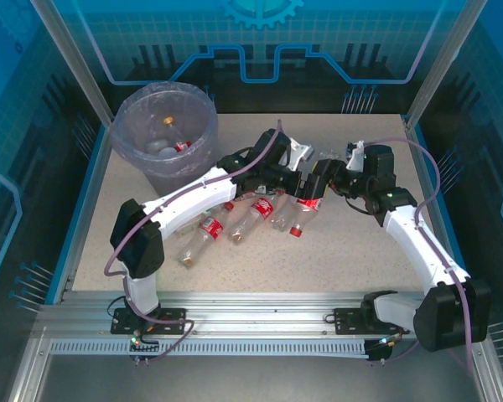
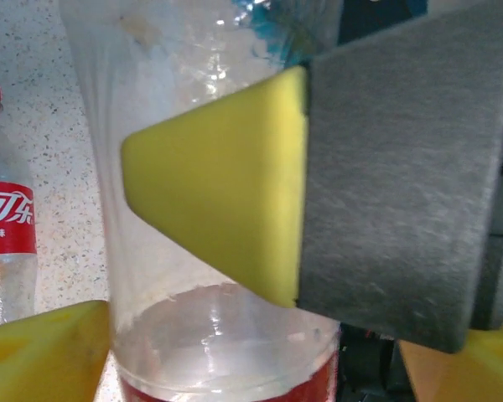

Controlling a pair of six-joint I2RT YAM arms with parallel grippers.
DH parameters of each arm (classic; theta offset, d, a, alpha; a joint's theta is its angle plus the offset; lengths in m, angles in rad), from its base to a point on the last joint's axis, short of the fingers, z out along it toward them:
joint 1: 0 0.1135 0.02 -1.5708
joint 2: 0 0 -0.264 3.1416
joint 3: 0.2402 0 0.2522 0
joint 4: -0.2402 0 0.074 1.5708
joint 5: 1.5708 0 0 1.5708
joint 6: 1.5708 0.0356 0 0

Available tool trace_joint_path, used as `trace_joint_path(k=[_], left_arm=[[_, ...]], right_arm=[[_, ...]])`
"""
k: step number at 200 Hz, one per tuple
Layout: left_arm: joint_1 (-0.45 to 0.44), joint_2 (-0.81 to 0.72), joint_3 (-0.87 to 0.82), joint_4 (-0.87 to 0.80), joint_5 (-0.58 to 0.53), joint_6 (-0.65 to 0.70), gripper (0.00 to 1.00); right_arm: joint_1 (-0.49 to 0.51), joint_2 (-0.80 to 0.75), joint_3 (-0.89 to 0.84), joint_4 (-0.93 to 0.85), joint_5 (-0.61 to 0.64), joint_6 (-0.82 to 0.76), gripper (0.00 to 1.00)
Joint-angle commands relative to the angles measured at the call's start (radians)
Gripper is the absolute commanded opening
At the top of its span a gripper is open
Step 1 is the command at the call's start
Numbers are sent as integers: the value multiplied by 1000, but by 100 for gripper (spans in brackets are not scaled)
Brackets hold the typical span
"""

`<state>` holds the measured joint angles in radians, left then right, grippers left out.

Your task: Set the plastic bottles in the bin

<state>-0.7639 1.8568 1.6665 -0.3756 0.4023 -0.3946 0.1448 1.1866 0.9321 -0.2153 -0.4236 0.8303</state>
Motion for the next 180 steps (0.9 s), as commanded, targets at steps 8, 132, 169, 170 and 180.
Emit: trace_joint_path(k=[8, 132, 169, 170, 180], left_arm=[[-14, 25, -3, 26, 46, -7, 84], [-15, 36, 15, -14, 62, 22, 56], [-13, 33, 16, -18, 45, 28, 55], [-13, 33, 17, -19, 44, 28, 55], [-7, 33, 16, -21, 37, 27, 54]], right_arm=[[10, 0, 25, 59, -21, 41, 47], [10, -10, 40, 70, -17, 57, 50], [4, -24, 71, 8, -8, 33, 68], [3, -26, 72, 4, -7, 32, 69], [-6, -35, 91, -47, 1, 17, 73]])
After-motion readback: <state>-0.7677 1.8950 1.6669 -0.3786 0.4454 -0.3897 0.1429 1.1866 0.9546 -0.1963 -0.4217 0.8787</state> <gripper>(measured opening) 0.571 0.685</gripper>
